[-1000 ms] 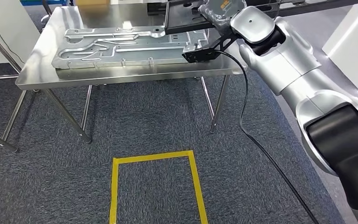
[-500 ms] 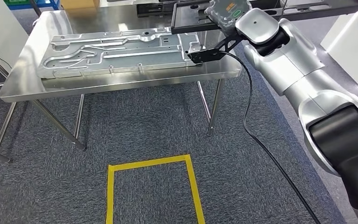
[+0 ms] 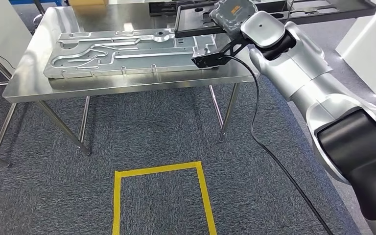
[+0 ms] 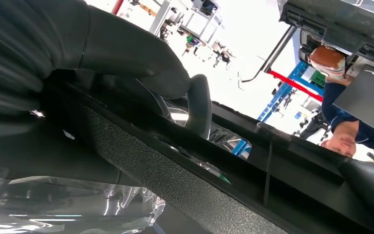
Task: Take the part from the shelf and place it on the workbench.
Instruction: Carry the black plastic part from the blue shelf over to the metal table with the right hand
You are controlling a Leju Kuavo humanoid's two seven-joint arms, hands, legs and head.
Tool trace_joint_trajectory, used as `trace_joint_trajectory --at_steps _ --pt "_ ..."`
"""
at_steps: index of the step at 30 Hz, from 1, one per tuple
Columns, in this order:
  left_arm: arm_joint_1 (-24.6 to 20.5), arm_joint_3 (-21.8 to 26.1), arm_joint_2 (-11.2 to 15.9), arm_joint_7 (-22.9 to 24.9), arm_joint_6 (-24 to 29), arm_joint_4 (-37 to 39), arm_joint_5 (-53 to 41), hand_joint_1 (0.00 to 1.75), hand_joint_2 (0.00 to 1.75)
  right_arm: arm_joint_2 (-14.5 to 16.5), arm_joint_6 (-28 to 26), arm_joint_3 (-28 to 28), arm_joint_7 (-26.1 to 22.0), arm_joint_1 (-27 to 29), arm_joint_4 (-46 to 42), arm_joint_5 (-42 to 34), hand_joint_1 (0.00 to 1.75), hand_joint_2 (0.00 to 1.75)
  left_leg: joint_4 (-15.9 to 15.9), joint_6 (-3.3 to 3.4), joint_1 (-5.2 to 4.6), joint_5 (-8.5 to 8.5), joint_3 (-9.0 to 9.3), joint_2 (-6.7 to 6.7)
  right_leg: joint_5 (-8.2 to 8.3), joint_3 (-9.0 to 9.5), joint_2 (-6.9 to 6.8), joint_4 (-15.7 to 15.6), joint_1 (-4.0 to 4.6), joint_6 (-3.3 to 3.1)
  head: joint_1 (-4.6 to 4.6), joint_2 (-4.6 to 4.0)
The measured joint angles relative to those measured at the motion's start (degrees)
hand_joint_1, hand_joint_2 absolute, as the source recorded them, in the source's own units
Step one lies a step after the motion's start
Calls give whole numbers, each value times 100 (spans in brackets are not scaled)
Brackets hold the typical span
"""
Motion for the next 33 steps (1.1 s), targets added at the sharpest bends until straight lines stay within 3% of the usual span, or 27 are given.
trace_joint_trajectory --at_steps 3,5,8,9,10,11,13,14,16,18,19,20,22,23,24,26,27,28,30,31,32,33 --pt "3 1 2 -22 -42 0 -24 0 175 38 -31 -3 -2 -1 66 8 175 175 -68 108 4 -17 28 1 59 -2 -1 59 0 80 0 0" --pt "16 2 -1 -26 -45 0 -40 0 175 41 -52 -8 -11 -13 109 15 175 175 -127 172 28 -51 134 3 -20 -100 -9 274 -4 104 1 0" --pt "22 2 -3 -31 -48 0 -57 0 175 54 -94 -11 -35 -35 156 23 175 175 -136 199 30 -134 254 19 -441 -626 -14 1238 -19 113 1 0" --pt "25 2 -3 -32 -52 0 -63 0 175 56 -102 -11 -42 -32 179 27 175 175 -132 186 33 -170 298 22 -526 -809 -16 1537 -27 125 0 0" --pt "34 2 -4 -32 -58 0 -67 0 175 56 -103 -11 -50 -27 205 30 175 175 -128 166 41 -212 353 20 -510 -902 -19 1655 -38 136 0 0" --pt "48 3 -5 -32 -64 0 -70 0 175 57 -103 -11 -61 -24 230 33 175 175 -122 137 52 -265 423 17 -407 -884 -24 1554 -49 149 0 0" --pt "72 4 -7 -31 -73 0 -78 0 175 57 -103 -11 -79 -32 261 37 175 175 -113 65 75 -408 583 15 -22 -590 -46 828 -70 163 1 0" --pt "73 4 -8 -31 -74 0 -81 0 175 58 -103 -10 -86 -42 279 41 175 175 -111 22 80 -482 644 15 79 -440 -55 473 -59 152 1 0" --pt "56 4 -7 -30 -73 0 -84 0 175 62 -101 -10 -97 -61 310 48 175 175 -151 -68 79 -588 732 25 103 -290 -49 135 -22 58 2 0" --pt "38 4 -4 -29 -72 0 -79 0 175 65 -101 -18 -104 -72 323 50 175 175 -111 -143 78 -558 786 29 -44 -208 -33 129 0 -70 1 0" --pt "35 4 -4 -29 -72 0 -75 0 175 62 -102 -25 -103 -73 327 50 175 175 70 -164 80 -468 729 30 -101 -136 -31 105 -3 -113 1 0" --pt "33 4 -3 -29 -72 0 -72 0 175 61 -104 -32 -102 -72 334 50 175 175 377 -176 84 -350 556 30 -166 -39 -37 78 -7 -154 0 0" --pt "38 4 -3 -29 -72 0 -66 0 175 61 -105 -35 -105 -12 355 50 175 175 1168 -183 89 -288 14 32 -304 212 -35 -16 -2 -199 1 0" --pt "45 5 -3 -33 -72 0 -59 0 175 63 -105 -33 -111 50 369 50 175 175 1464 -187 86 -442 -257 33 -386 363 -33 -68 5 -209 0 0" --pt "50 6 -3 -38 -72 0 -54 0 175 65 -104 -31 -117 117 385 50 175 175 1615 -194 83 -706 -487 33 -482 530 -32 -116 14 -213 1 0" --pt "45 8 -4 -46 -72 0 -49 0 175 79 -105 -31 -125 194 411 46 175 175 1467 -197 74 -1155 -782 33 -701 870 -30 -175 31 -216 1 0" --pt "43 9 -5 -48 -72 0 -50 0 175 95 -107 -31 -125 201 419 43 175 175 1208 -182 73 -1127 -857 32 -825 1041 -27 -185 42 -215 1 0" --pt "49 10 -7 -48 -73 1 -51 0 175 111 -109 -31 -125 207 425 38 175 175 849 -148 67 -769 -893 32 -955 1190 -24 -196 50 -214 1 0" --pt "68 13 -6 -54 -78 7 -44 0 175 135 -113 -27 -126 226 474 18 175 175 196 -70 24 362 -909 28 -1222 1477 10 -190 74 -178 2 0" --pt "61 15 -5 -56 -81 10 -46 0 175 152 -114 -26 -128 232 499 7 175 175 41 -42 -5 766 -887 26 -1344 1593 35 -199 72 -148 3 0" --pt "43 17 -3 -58 -84 12 -47 0 175 165 -115 -33 -131 216 522 -4 175 175 6 -21 -33 896 -853 27 -1403 1681 58 -154 65 -109 3 0" --pt "18 19 -2 -59 -85 11 -50 0 175 183 -117 -50 -134 170 525 -14 175 175 48 2 -52 805 -783 28 -1381 1675 75 -34 48 -72 2 0"
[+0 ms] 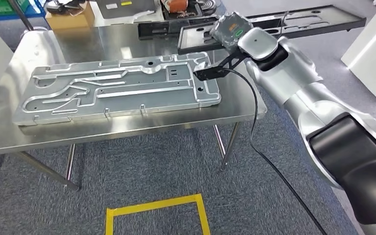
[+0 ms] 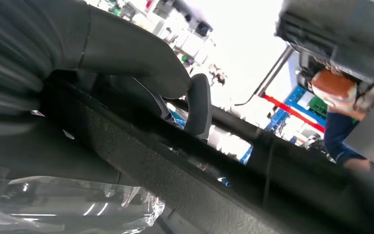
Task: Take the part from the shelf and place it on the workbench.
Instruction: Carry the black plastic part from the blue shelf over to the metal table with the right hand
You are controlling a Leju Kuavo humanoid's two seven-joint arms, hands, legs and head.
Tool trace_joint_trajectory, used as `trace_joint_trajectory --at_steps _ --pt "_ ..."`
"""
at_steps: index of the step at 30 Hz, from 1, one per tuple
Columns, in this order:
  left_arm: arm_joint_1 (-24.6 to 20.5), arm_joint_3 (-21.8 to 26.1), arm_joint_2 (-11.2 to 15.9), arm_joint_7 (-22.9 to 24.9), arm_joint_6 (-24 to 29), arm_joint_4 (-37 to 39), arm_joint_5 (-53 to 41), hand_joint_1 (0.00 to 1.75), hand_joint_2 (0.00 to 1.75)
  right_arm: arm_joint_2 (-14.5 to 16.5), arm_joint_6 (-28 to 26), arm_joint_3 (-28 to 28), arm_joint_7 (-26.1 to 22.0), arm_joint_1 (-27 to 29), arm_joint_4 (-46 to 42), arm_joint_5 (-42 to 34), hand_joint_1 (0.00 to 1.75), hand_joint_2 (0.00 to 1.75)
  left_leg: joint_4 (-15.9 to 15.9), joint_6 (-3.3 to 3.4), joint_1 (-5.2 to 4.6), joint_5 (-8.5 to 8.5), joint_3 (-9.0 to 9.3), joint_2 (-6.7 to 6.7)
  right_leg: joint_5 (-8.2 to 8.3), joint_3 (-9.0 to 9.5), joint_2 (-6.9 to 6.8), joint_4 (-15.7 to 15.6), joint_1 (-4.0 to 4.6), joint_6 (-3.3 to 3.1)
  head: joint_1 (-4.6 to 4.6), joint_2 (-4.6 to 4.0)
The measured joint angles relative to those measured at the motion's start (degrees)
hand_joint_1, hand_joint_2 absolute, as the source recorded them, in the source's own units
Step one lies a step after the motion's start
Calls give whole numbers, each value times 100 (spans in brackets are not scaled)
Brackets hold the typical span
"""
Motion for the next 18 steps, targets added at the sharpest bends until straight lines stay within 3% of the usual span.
trace_joint_trajectory --at_steps 1,2,3,4,5,6,8,9,10,12,13,14,16,18 --pt "-18 1 2 2 1 -2 -5 0 175 9 -4 -25 -2 -53 1 -6 175 175 -10 31 -5 -75 75 0 118 -112 -8 269 -24 25 -1 0" --pt "-22 1 5 4 2 -3 -8 0 175 9 -12 -50 -3 -109 3 -11 175 175 -42 67 0 -159 170 3 302 -352 -23 681 -36 45 -1 0" --pt "-18 2 9 8 3 -4 -10 0 175 11 -19 -68 -7 -149 9 -13 175 175 -81 94 10 -244 292 3 438 -687 -39 1150 -42 63 -2 0" --pt "-9 4 12 12 4 -5 -12 0 175 11 -24 -77 -11 -152 24 -12 175 175 -126 111 24 -342 427 2 459 -1044 -58 1569 -46 78 -1 0" --pt "-3 5 14 16 3 -5 -13 0 175 10 -31 -78 -24 -133 47 -10 175 175 -159 121 31 -436 580 -2 332 -1374 -67 1854 -44 98 -1 0" --pt "1 7 14 21 -1 -5 -13 0 175 9 -42 -78 -43 -93 75 -12 175 175 -188 120 34 -539 745 -17 84 -1650 -73 1983 -45 116 -1 0" --pt "8 7 8 38 -8 -5 -15 0 175 13 -109 -77 -84 11 137 -25 175 175 -228 111 35 -748 1081 -69 -378 -2031 -81 1823 -39 121 1 0" --pt "13 7 3 51 -6 -5 -16 0 175 19 -176 -77 -96 79 171 -33 175 175 -238 105 34 -876 1249 -100 -373 -2155 -83 1562 -23 101 1 0" --pt "19 7 -5 65 -1 -4 -19 0 175 30 -263 -76 -101 167 215 -40 175 175 -242 98 31 -1011 1411 -126 -81 -2236 -85 1199 1 60 1 0" --pt "36 8 -29 86 20 8 -34 0 175 85 -477 -66 -78 426 350 -34 175 175 -193 60 18 -1283 1657 -186 1169 -2310 -58 389 71 -54 1 0" --pt "33 8 -41 94 31 14 -50 0 175 150 -584 -59 -55 567 426 -20 175 175 -174 27 15 -1418 1742 -214 1683 -2318 -35 180 100 -103 -1 0" --pt "19 9 -47 100 38 19 -69 0 175 230 -687 -53 -23 697 497 -7 175 175 -136 -4 14 -1508 1799 -232 1963 -2323 -15 102 115 -150 4 0" --pt "-43 9 -40 105 43 15 -111 0 175 439 -901 -47 59 867 615 13 175 175 78 -71 11 -1497 1743 -217 1896 -2295 8 183 98 -219 13 0" --pt "-107 7 -28 105 38 13 -144 0 175 652 -1117 -47 148 1001 742 17 175 175 629 -163 14 -1362 1416 -142 1791 -2202 25 138 57 -272 19 0"
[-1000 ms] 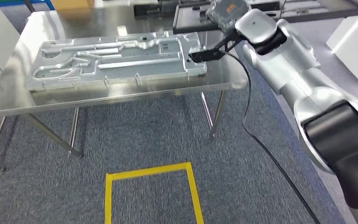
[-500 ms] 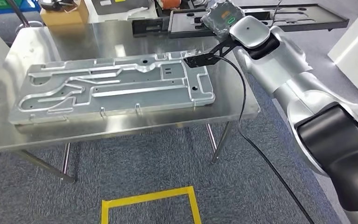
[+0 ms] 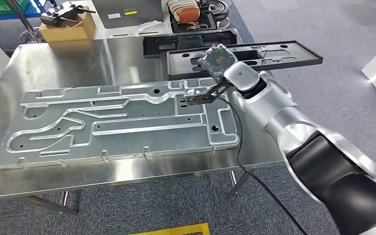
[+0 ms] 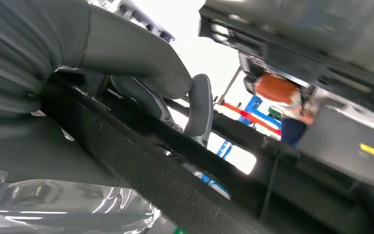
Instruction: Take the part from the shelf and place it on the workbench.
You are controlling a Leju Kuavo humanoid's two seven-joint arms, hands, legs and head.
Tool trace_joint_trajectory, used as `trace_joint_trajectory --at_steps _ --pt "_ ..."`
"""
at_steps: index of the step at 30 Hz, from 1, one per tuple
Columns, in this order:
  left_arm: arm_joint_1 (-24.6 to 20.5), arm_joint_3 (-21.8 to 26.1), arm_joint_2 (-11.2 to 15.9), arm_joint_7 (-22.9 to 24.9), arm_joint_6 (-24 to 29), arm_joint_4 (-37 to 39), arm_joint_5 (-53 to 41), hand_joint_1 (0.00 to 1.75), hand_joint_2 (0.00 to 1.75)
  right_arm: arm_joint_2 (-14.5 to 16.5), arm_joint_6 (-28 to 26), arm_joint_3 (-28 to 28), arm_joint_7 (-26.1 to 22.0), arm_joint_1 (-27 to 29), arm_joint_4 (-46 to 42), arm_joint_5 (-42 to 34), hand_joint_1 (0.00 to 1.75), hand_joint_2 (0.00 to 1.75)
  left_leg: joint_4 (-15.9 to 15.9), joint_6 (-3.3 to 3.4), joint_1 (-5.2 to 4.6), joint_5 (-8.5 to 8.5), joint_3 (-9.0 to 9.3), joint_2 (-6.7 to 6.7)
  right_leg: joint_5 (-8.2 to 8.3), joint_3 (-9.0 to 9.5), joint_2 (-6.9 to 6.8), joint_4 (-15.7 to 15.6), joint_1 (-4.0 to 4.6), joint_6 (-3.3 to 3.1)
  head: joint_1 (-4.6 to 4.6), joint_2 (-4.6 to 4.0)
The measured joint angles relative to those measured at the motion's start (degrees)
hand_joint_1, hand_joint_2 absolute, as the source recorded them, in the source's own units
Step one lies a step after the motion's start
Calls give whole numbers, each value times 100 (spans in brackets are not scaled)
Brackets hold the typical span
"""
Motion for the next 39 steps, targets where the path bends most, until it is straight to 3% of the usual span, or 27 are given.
trace_joint_trajectory --at_steps 1,3,4,5,6,8,10,12,16,18,22,25,29,39 --pt "-27 -2 4 1 -3 0 -10 0 175 102 -84 1 28 84 63 3 175 175 315 -54 21 -56 -215 38 -54 61 9 -27 -16 -11 -1 0" --pt "-61 -3 3 -1 -9 0 -22 0 175 248 -229 1 61 286 200 -10 175 175 778 -147 86 -449 -644 79 -178 185 9 -39 -34 -11 -1 0" --pt "-69 -4 3 -4 -8 0 -22 0 175 316 -302 -5 64 387 263 -29 175 175 860 -180 118 -634 -806 89 -241 240 8 -28 -43 -1 -1 0" --pt "-72 -3 3 -9 -7 0 -23 0 175 373 -384 -19 67 478 325 -55 175 175 808 -206 144 -682 -906 99 -302 292 7 -12 -52 13 -1 0" --pt "-75 -3 4 -13 -5 0 -26 0 175 429 -461 -38 66 554 377 -81 175 175 609 -226 166 -542 -933 110 -360 340 7 10 -61 26 -1 0" --pt "-85 -2 5 -19 4 0 -36 0 175 536 -601 -89 58 671 467 -130 175 175 -80 -247 199 122 -839 129 -460 428 9 48 -77 62 -1 0" --pt "-121 -6 6 -27 11 0 -59 0 175 642 -714 -148 52 756 541 -162 175 175 -575 -192 184 554 -757 135 -511 474 16 59 -80 116 -1 0" --pt "-159 -23 3 -34 24 0 -94 0 175 722 -795 -209 59 842 598 -177 175 175 -657 -112 163 612 -744 129 -536 491 18 53 -63 157 0 0" --pt "-226 -76 -7 -42 130 0 -194 0 175 864 -916 -321 100 979 656 -139 175 175 -667 -74 157 653 -722 87 -558 516 -5 48 -56 80 0 0" --pt "-264 -133 -8 -42 201 0 -269 0 175 939 -928 -358 125 1028 674 -77 175 175 -664 -46 142 650 -724 78 -553 529 -13 28 -66 89 1 0" --pt "-316 -304 -12 -5 393 0 -511 0 175 1055 -928 -408 173 1100 686 79 0 0 -657 -6 123 647 -732 76 -537 536 -19 0 -80 122 0 0" --pt "-331 -434 -12 13 503 0 -621 0 175 1093 -936 -423 197 1138 686 170 0 0 -649 12 115 642 -737 76 -533 539 -24 -9 -88 171 0 0" --pt "-334 -513 -12 14 543 0 -624 0 0 1101 -946 -467 196 1169 686 241 0 0 -639 25 113 637 -743 78 -536 539 -27 -13 -93 240 0 0" --pt "-324 -522 -12 -14 521 0 -322 0 0 1137 -883 -608 188 1171 558 440 0 0 -639 24 117 639 -736 78 -534 536 -30 0 -90 268 -1 0"
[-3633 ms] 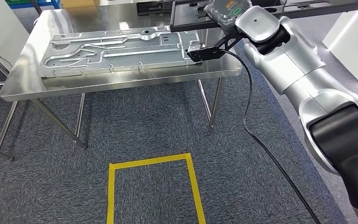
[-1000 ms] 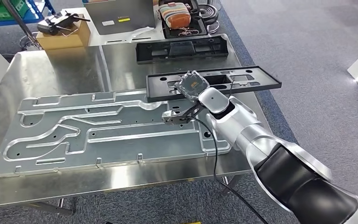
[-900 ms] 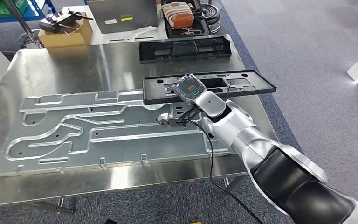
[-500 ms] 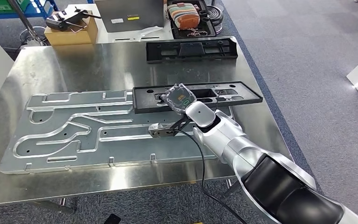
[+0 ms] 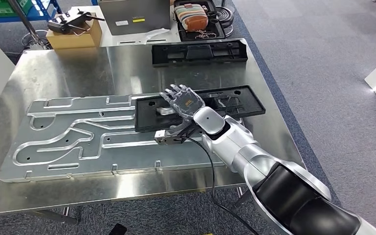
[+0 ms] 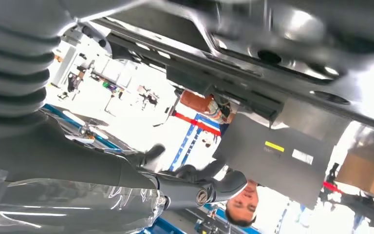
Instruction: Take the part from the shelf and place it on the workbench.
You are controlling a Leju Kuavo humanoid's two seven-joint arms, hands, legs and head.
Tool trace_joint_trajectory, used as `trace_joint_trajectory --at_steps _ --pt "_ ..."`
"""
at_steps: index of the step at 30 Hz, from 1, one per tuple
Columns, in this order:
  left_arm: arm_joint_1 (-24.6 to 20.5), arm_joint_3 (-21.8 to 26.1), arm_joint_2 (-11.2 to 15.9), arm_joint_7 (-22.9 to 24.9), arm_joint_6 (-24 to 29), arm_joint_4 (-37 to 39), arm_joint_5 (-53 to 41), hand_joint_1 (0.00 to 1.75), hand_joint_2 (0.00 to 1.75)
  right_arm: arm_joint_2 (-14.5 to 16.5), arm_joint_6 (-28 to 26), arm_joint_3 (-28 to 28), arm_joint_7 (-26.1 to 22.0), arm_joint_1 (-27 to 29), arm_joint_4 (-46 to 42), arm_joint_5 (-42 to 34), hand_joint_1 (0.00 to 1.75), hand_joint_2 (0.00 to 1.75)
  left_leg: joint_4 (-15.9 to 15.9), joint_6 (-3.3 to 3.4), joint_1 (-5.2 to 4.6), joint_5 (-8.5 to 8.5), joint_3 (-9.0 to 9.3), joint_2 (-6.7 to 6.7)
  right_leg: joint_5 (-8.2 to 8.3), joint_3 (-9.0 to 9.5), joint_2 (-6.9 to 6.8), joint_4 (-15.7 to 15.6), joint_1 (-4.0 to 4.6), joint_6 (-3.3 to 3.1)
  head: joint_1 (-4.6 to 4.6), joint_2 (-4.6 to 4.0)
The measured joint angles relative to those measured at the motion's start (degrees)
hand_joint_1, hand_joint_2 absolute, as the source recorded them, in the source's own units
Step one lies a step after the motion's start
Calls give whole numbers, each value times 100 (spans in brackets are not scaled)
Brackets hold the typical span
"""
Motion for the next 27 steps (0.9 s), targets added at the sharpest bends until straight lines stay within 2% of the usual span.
trace_joint_trajectory --at_steps 6,12,16,19,20,21,22,24,25,26,27 --pt "17 92 0 3 52 0 195 0 0 25 292 -105 -14 0 -432 75 0 0 0 -5 3 4 3 0 0 -2 0 7 2 0 0 0" --pt "46 231 0 74 43 0 331 0 0 -8 809 -230 -173 22 -1117 -199 0 0 20 0 -14 1 -3 2 5 -1 1 1 -13 11 0 0" --pt "54 274 0 102 32 0 349 0 0 -91 1045 -229 -285 238 -1677 -432 0 0 50 18 -29 -5 -20 -2 16 0 -1 -1 -33 38 0 0" --pt "41 299 0 98 -51 0 369 0 0 -150 1114 -185 -284 426 -2030 -538 0 0 32 79 -23 54 -20 18 33 -1 2 0 -41 101 0 0" --pt "27 303 0 93 -96 0 377 0 0 -172 1135 -164 -269 468 -2125 -555 0 0 1 114 -11 93 -19 33 -45 -29 -12 67 -38 115 1 0" --pt "10 305 0 94 -137 0 384 0 0 -193 1158 -147 -249 499 -2205 -564 0 0 -31 147 1 129 -23 49 -202 -93 -27 238 -34 118 1 0" --pt "-5 307 0 97 -174 0 387 0 0 -218 1180 -134 -225 525 -2275 -572 0 0 -49 174 5 157 -34 62 -430 -199 -47 534 -35 112 1 0" --pt "-22 313 -1 106 -218 0 386 0 0 -270 1227 -111 -177 575 -2387 -584 0 0 -42 197 -16 186 -80 69 -895 -468 -62 1341 -33 104 1 0" --pt "-26 315 -4 110 -229 0 385 0 0 -300 1251 -100 -156 601 -2429 -592 0 0 -30 198 -27 201 -108 72 -1014 -540 -63 1632 -32 100 2 0" --pt "-29 318 -11 114 -232 0 384 0 0 -324 1273 -88 -137 621 -2465 -599 0 0 -12 193 -36 215 -141 74 -1028 -512 -63 1722 -31 89 2 0" --pt "-35 320 -21 118 -234 0 384 0 0 -343 1288 -79 -122 632 -2497 -607 0 0 10 185 -43 226 -175 74 -944 -366 -64 1571 -28 70 2 0"
